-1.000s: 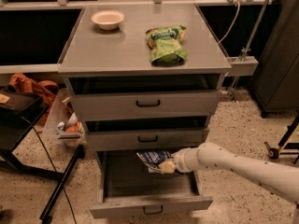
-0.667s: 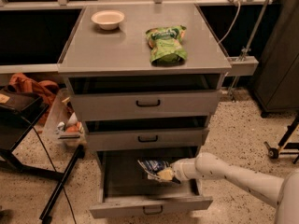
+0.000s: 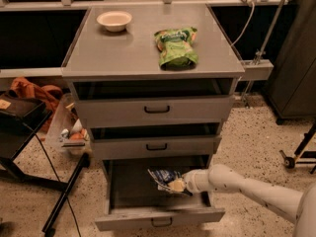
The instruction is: Place blue chip bag into bottom drawer
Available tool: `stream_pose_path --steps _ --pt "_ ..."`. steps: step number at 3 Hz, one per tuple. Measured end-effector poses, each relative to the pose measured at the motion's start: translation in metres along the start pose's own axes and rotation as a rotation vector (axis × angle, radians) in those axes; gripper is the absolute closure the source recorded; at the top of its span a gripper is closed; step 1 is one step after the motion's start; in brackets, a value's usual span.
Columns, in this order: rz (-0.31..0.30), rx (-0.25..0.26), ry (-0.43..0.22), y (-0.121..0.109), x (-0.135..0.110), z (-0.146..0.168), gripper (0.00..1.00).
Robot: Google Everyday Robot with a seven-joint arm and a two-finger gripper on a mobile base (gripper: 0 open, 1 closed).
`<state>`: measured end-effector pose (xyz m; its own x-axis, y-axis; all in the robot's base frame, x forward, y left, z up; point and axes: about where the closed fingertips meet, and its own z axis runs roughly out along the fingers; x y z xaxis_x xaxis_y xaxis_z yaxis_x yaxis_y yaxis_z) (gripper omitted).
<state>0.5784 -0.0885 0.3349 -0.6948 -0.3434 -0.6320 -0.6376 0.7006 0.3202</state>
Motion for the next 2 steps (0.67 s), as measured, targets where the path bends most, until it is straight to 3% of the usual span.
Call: stream_pose_path --steps 1,2 --pt "0.003 0.02 -0.064 -0.014 -0.004 0.026 1.0" --pt "0.002 -0.01 -0.074 -0.022 -0.008 0.074 1.0"
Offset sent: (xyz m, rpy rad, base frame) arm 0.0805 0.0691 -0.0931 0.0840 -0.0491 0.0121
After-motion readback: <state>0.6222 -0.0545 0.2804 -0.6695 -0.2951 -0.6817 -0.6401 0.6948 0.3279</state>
